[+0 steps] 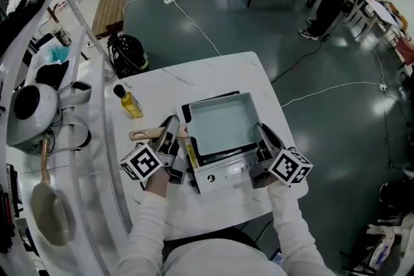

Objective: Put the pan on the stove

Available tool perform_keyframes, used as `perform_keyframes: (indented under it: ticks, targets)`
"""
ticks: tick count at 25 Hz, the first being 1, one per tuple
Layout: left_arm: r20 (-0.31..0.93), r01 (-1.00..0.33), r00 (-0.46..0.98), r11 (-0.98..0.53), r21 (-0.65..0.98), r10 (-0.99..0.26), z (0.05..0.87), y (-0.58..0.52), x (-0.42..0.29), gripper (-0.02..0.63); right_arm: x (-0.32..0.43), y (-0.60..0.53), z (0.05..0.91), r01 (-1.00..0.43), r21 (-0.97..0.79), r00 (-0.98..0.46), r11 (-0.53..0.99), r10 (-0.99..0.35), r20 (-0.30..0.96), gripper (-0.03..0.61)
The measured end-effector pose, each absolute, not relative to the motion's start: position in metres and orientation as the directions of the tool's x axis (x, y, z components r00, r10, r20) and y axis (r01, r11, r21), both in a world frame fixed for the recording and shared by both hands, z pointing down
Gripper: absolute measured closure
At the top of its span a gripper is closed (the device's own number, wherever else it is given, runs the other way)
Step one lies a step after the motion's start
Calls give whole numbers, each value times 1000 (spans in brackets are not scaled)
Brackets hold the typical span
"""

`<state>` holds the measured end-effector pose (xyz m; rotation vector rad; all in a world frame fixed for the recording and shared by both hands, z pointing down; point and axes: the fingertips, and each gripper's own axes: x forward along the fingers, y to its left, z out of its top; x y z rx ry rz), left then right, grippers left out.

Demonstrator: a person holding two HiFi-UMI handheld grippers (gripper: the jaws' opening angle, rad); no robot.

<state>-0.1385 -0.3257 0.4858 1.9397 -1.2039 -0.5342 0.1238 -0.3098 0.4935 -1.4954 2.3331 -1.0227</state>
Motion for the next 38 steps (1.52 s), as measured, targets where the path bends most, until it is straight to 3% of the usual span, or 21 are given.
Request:
perform_keyframes:
  ticks: [33,38]
  targets:
    - [68,-547,471,-230,805,-880,496,-330,-133,524,128,-317,508,-761,-594,-495,263,-826,269,485]
    - [103,-585,469,-221,781,-877,500,-327,-132,498,129,-317,508,-753,-600,-500,269,-827,256,485]
